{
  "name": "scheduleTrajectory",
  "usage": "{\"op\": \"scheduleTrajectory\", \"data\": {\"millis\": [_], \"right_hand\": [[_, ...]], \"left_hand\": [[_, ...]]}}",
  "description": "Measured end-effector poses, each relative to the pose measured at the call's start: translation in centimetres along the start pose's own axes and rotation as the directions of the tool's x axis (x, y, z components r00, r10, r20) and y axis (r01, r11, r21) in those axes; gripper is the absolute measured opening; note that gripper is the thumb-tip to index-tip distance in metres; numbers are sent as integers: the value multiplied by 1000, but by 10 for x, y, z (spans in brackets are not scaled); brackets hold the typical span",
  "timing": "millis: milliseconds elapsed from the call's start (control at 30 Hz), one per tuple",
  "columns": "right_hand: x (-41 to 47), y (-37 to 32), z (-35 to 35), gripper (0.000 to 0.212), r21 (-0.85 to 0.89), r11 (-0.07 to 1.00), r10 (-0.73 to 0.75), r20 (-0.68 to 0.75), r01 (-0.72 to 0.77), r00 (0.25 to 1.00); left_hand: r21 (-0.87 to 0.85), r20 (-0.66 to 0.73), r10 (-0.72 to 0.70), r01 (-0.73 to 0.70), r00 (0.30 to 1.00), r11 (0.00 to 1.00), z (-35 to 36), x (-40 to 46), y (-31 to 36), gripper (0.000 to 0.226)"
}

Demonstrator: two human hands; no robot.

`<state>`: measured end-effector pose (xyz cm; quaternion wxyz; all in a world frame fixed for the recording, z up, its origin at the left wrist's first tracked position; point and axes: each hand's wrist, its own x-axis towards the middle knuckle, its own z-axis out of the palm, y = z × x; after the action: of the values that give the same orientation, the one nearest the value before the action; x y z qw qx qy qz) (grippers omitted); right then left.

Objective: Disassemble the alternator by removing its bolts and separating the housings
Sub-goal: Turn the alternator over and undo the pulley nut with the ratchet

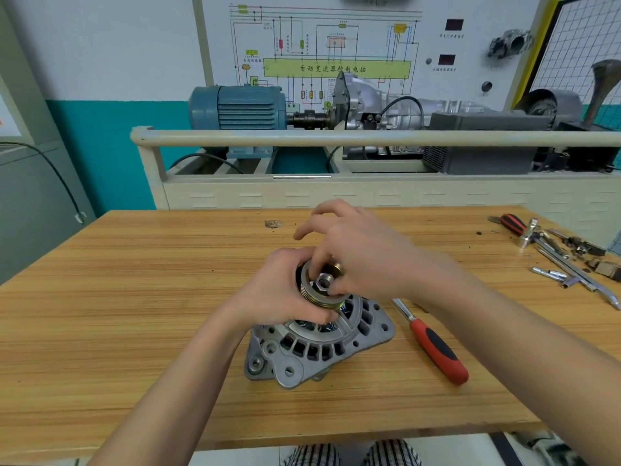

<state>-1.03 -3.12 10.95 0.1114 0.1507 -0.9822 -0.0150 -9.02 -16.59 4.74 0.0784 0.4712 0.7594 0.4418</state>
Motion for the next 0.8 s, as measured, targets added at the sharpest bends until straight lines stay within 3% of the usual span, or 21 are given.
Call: {"op": "scheduleTrajectory", "data": {"millis": [100,300,367,467,633,800], "right_hand": [[-4,9,-8,18,116,992,41,16,-42,999],[-2,-1,4,17,-48,998,39,0,-39,999],[-2,1,2,16,19,1000,-6,-5,6,1000],[-6,10,-7,21,127,991,42,12,-43,999],[-2,1,3,22,-53,996,75,-8,-75,997],[-1,4,4,10,7,999,32,-10,-32,999]], "left_hand": [[16,2,9,-9,1000,1000,0,1,0,43],[29,-3,9,-9,1000,1000,1,0,-1,39],[24,2,9,-9,1000,1000,0,0,-1,38],[27,2,13,-14,1000,1000,0,1,-1,42],[39,-7,12,-11,1000,999,0,1,-1,40],[42,-10,7,-6,1000,999,1,0,0,39]]}}
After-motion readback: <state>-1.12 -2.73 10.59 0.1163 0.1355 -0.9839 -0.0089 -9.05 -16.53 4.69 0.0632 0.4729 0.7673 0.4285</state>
